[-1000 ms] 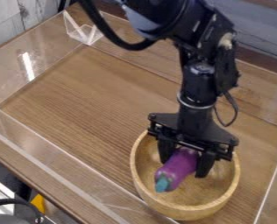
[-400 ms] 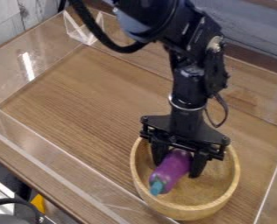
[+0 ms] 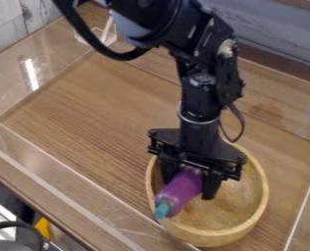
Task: Put the purple eggplant in the brown bowl
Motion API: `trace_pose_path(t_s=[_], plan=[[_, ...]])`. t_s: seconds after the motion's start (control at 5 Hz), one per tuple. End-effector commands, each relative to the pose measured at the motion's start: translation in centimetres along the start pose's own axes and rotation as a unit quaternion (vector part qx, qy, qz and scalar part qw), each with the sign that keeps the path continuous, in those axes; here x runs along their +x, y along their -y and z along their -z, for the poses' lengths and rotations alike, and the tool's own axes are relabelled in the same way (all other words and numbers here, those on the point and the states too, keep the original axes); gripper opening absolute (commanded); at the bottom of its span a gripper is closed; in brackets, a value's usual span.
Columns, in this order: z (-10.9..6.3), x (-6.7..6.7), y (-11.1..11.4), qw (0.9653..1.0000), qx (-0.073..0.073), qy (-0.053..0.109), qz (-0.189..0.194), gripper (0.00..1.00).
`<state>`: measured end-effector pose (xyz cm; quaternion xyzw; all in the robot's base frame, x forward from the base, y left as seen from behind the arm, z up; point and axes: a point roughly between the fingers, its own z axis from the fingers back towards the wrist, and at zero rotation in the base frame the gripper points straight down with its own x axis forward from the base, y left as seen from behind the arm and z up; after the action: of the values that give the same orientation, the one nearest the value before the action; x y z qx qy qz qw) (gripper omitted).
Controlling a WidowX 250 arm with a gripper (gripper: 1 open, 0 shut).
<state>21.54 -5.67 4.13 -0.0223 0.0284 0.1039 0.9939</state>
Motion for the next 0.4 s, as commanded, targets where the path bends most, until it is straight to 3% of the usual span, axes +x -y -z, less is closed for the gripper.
trace_pose_path(t_s=[0.0,0.2], plan=[[-0.34,0.3,-0.47,0.9997,-0.011,0.021,-0.008,0.0],[-0.95,0.5,-1.1,0.9995,-0.015,0.024,-0.015,0.0]])
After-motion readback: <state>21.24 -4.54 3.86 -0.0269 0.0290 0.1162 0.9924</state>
